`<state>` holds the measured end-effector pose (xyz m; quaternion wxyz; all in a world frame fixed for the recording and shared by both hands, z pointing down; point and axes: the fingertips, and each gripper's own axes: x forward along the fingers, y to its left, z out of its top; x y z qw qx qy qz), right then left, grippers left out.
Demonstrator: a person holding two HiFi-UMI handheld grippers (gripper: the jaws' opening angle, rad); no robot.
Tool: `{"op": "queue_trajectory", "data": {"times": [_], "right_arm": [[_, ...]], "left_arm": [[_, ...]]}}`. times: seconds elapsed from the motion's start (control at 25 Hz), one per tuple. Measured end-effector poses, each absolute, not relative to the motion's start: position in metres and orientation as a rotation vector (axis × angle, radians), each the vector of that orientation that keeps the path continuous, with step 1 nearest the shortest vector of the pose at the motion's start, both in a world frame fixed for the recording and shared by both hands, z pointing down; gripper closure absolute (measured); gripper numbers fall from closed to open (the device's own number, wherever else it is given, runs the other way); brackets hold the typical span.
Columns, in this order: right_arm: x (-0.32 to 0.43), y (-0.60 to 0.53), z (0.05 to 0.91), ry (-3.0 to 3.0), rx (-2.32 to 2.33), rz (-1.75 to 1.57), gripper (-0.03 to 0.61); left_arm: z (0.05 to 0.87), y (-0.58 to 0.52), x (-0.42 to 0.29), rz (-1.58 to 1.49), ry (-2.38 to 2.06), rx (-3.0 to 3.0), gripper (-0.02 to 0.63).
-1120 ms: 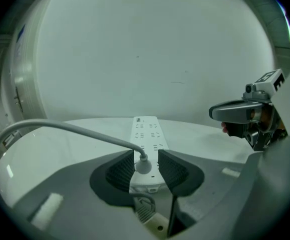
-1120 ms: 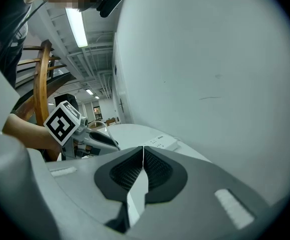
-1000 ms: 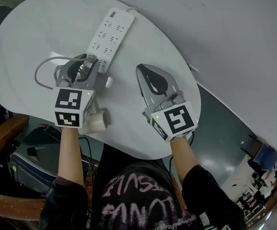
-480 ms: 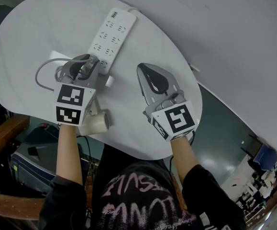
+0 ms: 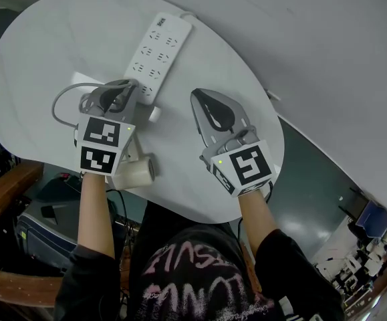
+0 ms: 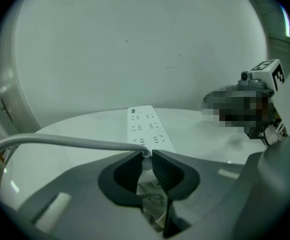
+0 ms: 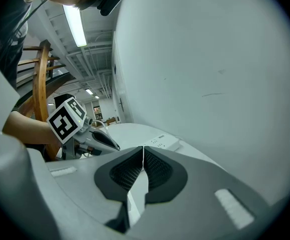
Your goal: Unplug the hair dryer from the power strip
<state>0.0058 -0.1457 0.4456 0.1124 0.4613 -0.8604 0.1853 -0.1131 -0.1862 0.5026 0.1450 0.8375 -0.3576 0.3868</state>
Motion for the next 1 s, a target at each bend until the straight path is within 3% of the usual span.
{"op": "queue_trajectory", "data": {"times": [1.0], "right_arm": [[-0.021,-0.162,0.449,-2.515,1.082,0.362,0.540]], "left_arm": [[0.502,-0.186,-0.112,1.111,-0.978,2.425,0.549]]}}
